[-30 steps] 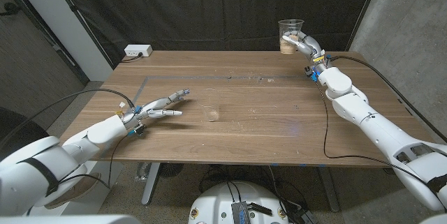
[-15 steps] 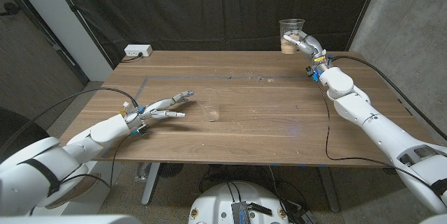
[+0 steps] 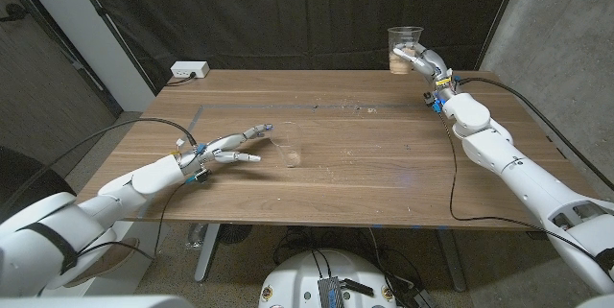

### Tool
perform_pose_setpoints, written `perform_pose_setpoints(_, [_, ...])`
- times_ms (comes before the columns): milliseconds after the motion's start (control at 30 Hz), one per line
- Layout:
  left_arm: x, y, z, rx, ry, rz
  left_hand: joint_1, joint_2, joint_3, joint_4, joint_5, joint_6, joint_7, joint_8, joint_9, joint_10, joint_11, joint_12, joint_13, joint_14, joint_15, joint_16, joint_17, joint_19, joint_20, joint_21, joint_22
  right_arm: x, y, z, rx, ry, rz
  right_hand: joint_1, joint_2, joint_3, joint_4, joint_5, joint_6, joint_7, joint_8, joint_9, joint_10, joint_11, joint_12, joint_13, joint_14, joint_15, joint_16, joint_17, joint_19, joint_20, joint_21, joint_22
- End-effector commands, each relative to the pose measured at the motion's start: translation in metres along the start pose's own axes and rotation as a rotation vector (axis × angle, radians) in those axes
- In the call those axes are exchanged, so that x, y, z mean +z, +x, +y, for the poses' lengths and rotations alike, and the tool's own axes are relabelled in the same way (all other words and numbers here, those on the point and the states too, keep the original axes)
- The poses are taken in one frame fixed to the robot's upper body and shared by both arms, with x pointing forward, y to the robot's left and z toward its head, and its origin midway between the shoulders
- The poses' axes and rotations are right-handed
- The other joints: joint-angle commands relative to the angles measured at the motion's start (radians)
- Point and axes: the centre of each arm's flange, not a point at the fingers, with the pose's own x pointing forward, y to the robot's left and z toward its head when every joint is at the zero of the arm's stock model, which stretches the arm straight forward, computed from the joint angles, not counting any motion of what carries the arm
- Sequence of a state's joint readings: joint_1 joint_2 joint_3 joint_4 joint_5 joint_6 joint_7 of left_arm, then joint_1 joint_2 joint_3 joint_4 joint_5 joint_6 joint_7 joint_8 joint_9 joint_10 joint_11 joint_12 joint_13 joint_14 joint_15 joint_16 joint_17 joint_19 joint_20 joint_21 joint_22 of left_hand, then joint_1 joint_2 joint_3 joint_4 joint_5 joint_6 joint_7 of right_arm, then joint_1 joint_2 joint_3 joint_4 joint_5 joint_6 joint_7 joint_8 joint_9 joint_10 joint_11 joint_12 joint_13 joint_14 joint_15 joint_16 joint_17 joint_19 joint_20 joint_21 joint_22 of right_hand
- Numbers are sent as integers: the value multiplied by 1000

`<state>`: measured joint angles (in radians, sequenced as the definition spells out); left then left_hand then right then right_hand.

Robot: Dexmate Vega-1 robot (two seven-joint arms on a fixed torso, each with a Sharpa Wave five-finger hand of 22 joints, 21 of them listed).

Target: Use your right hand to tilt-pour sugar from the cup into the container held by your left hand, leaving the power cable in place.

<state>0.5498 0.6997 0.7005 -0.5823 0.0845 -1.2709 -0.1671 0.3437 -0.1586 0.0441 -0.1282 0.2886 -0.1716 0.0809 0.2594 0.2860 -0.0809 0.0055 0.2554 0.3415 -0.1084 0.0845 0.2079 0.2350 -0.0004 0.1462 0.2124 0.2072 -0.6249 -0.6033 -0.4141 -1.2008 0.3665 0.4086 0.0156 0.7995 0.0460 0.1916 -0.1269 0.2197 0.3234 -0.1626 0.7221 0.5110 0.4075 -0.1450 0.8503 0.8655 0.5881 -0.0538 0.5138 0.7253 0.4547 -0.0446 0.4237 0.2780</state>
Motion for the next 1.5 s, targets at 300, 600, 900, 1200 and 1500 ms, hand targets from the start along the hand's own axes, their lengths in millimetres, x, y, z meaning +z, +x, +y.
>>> perform_pose_setpoints(300, [15,45,-14,10,-6,-10,11,9,-12,-2,10,-42,5,11,8,7,5,16,12,6,6,8,9,6,-2,12,4,-5,-7,-28,-5,13,-15,0,14,-1,0,-5,7,0,4,-1,10,-5,-3,4,9,-178,-5,6,-3,-89,5,2])
perform_pose_setpoints(600, [23,64,-27,3,-13,-28,13,15,-17,0,16,-29,8,18,12,12,5,25,19,9,6,9,12,10,-4,15,4,-9,-12,-40,-2,18,-18,-2,16,-2,0,-8,11,-3,5,-4,14,-1,-5,4,11,-178,-8,10,-3,-89,6,1])
perform_pose_setpoints(900, [26,77,-38,-20,-17,-15,18,19,-20,1,20,-17,5,25,15,15,4,31,24,14,5,11,15,10,-2,16,4,-11,-14,-50,3,23,-31,-5,21,-3,2,-11,11,-5,4,-6,15,-4,-8,4,13,-178,-10,14,-3,-89,7,0])
perform_pose_setpoints(1200, [29,87,-42,-23,-20,-4,25,25,-22,1,26,-14,0,28,19,16,-1,36,30,18,1,13,17,14,-4,18,4,-11,-15,-61,5,20,-30,-6,25,-3,3,-14,13,-3,6,-8,13,-6,-10,6,14,-178,-11,17,-4,-90,8,0])
perform_pose_setpoints(1500, [26,95,-48,14,-56,-12,47,41,-23,-1,39,-24,-29,30,29,34,-32,59,47,53,-29,25,24,31,-8,27,5,-15,-16,-68,6,20,-24,-5,27,-4,1,-17,16,-5,7,-9,16,-7,-11,6,13,-179,-14,21,-4,-90,9,-1])
